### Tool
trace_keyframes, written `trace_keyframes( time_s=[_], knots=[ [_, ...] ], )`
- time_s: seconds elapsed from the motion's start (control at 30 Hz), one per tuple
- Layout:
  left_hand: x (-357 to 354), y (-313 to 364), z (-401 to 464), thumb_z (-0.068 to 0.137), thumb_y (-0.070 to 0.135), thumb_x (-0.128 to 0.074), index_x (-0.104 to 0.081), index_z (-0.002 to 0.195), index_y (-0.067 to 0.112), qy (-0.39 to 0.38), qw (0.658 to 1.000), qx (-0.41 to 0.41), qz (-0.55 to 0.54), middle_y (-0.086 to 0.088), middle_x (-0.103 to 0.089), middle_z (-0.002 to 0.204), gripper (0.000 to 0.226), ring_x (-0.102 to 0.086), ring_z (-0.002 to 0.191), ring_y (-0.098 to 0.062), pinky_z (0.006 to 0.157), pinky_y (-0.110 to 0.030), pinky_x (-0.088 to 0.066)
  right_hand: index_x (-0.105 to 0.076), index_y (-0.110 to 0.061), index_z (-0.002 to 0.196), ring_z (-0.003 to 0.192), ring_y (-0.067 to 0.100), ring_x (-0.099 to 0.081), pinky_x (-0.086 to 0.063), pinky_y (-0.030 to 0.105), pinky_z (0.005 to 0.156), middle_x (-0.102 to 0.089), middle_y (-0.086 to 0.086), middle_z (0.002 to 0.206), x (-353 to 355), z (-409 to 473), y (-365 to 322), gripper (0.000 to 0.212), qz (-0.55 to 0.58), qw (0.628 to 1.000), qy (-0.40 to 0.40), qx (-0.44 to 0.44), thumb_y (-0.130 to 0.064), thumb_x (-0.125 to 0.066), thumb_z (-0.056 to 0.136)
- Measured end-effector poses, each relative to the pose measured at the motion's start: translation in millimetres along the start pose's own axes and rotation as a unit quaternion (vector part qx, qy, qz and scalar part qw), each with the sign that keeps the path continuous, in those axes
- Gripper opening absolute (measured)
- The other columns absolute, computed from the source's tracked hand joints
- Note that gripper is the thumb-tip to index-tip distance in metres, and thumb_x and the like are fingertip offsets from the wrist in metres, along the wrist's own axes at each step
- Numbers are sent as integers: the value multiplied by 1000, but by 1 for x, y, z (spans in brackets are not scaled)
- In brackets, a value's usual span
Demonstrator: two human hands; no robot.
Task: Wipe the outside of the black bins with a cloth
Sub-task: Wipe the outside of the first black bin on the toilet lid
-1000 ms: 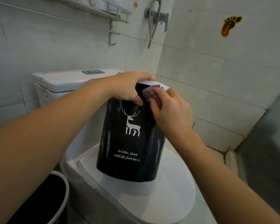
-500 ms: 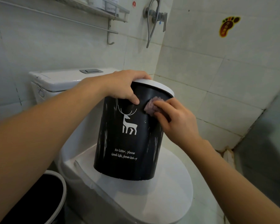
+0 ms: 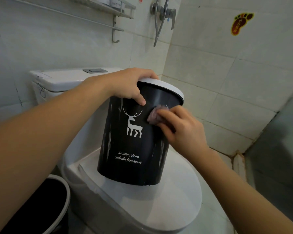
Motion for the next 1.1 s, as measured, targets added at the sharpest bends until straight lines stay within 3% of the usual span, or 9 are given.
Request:
trace_keyframes(
  time_s=[0.1,0.3,0.53,0.8,0.87,1.0,1.1],
  knots=[
    [0,-1,1,66,11,-86,-54,106,53,1,1000,3,0,18,-63,93,66,-64,82,-4,65,-24,-50,-72,-18,111,78,27,-59,-51,39,53,-61,7,92,-1,4,0,24,0,999,12,-31,-23,-71,88],
    [1,-3,3,65,12,-87,-53,102,56,5,1000,6,1,23,-62,90,67,-62,73,9,60,-14,-47,-72,-19,111,78,24,-56,-47,32,54,-60,5,93,-13,-39,-21,22,26,990,-74,118,-24,-63,92],
    [0,-4,6,66,10,-86,-56,107,50,1,1000,11,-7,17,-64,95,65,-65,84,-6,67,-25,-52,-69,-19,114,81,23,-56,-48,34,53,-60,3,94,-8,-12,3,24,3,1000,-5,-9,-26,-67,91],
    [0,-4,6,67,8,-85,-57,109,47,-2,1000,15,-15,14,-64,100,63,-66,88,-12,71,-31,-56,-69,-16,109,74,25,-52,-43,31,51,-60,8,92,-22,-80,-22,19,37,983,-110,145,-23,-58,95],
    [-1,-3,7,67,8,-85,-57,110,46,-3,1000,13,-15,13,-65,100,64,-66,88,-12,70,-30,-56,-70,-16,109,75,27,-54,-45,32,51,-61,8,92,-21,-75,-16,19,25,987,-94,127,-22,-60,94],
    [0,-3,8,67,7,-85,-57,112,44,-1,1000,13,-15,14,-65,101,65,-66,89,-11,71,-30,-56,-69,-18,110,79,23,-54,-45,30,52,-59,5,94,-12,-44,1,21,3,1000,-21,3,-26,-60,93],
    [0,-2,7,65,7,-85,-57,112,42,0,1000,13,-15,8,-66,103,65,-67,90,-17,75,-39,-60,-69,-18,110,80,23,-55,-46,30,55,-58,5,95,-15,-48,-3,21,24,999,-25,4,-26,-62,92]
  ],
)
Point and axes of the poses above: each hand's wrist, its own z-axis towards the middle knuckle, its own x-axis out of the back of the hand, y = z × x, the point moved 7 cm from there along z, towards the middle knuckle
